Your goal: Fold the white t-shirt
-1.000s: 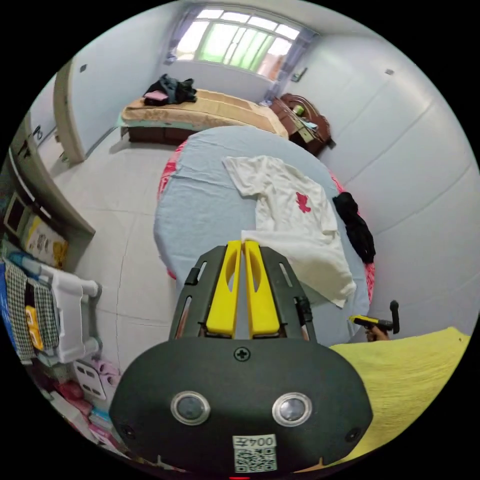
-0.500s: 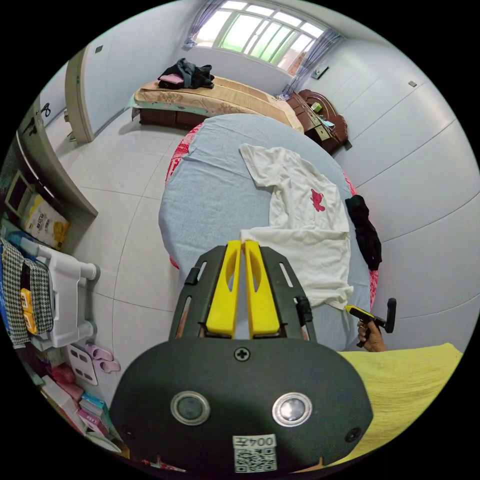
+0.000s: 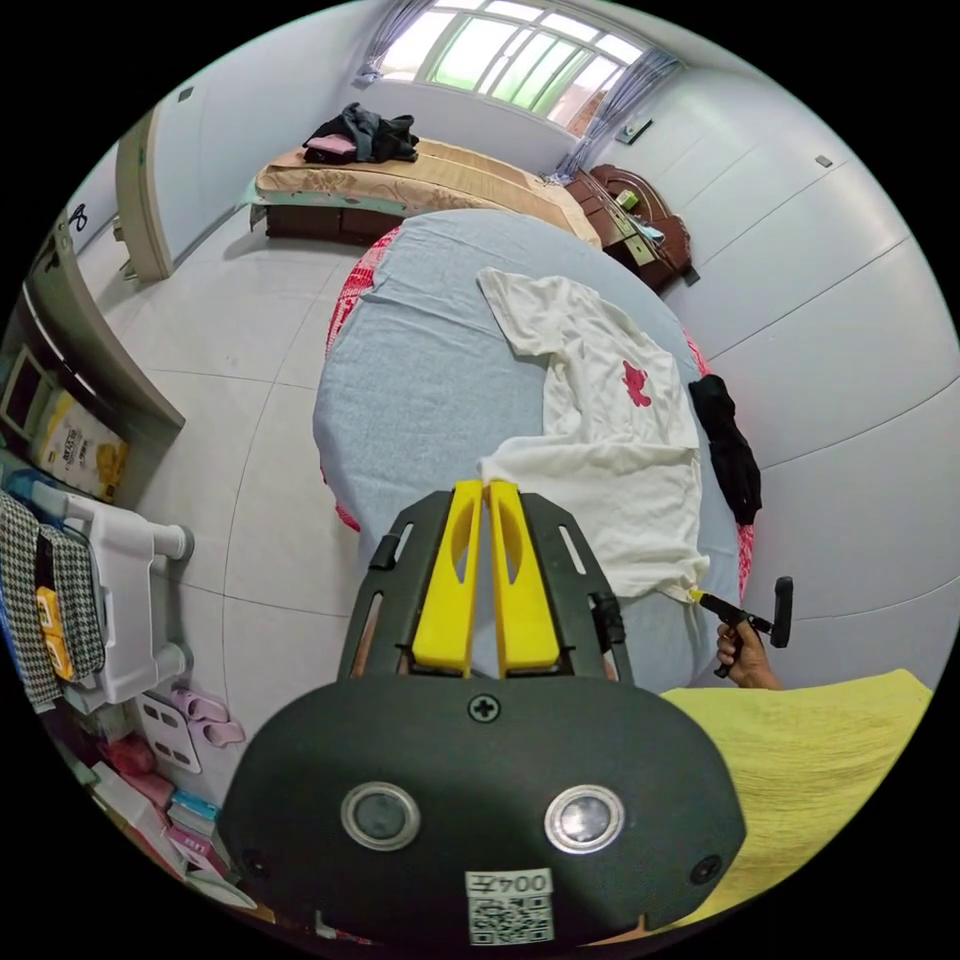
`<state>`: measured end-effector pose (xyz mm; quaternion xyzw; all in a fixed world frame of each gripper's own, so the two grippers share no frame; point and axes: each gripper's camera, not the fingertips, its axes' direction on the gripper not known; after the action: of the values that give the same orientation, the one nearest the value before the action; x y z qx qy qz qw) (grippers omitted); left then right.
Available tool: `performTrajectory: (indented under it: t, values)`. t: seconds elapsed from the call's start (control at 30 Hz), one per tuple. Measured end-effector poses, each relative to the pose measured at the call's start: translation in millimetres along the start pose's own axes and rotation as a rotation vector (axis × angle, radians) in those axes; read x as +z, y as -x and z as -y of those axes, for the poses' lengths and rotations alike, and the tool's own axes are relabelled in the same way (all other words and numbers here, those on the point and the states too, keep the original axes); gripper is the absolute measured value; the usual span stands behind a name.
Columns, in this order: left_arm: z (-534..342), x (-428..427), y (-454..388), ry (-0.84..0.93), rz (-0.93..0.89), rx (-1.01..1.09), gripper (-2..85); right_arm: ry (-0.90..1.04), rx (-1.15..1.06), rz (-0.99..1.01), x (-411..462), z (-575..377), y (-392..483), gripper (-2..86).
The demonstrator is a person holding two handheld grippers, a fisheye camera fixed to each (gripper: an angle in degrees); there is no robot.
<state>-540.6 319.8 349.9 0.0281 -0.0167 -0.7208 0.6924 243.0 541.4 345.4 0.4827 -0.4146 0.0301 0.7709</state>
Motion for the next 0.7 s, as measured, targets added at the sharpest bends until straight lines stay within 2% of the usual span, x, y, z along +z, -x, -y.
performTrajectory:
  t: [0.3,0.37,0.5,0.63,0.7]
  values:
    - [16.3,-8.7,1.5,0.005,-0.007,0.024,1.2,0.000,-0.015,-0.102,4.8,33.6,5.4,2.9]
    - [21.6,-12.2,3.6,0.009,-0.008,0.020,1.2,0.018,-0.024,-0.069,4.3,40.1,3.7,1.2]
    - [30.2,-23.3,6.6,0.008,0.021,0.030,1.2,-0.050,0.029,0.220,-24.7,48.6,-16.2,-0.5]
    - [39.6,-51.0,5.7,-0.010,0.069,0.100,1.2,-0.255,0.095,0.660,-101.1,46.9,-59.0,-0.7]
    - [43.4,-68.7,3.2,-0.027,0.061,0.139,1.2,-0.360,0.078,0.803,-143.1,42.7,-73.2,-0.7]
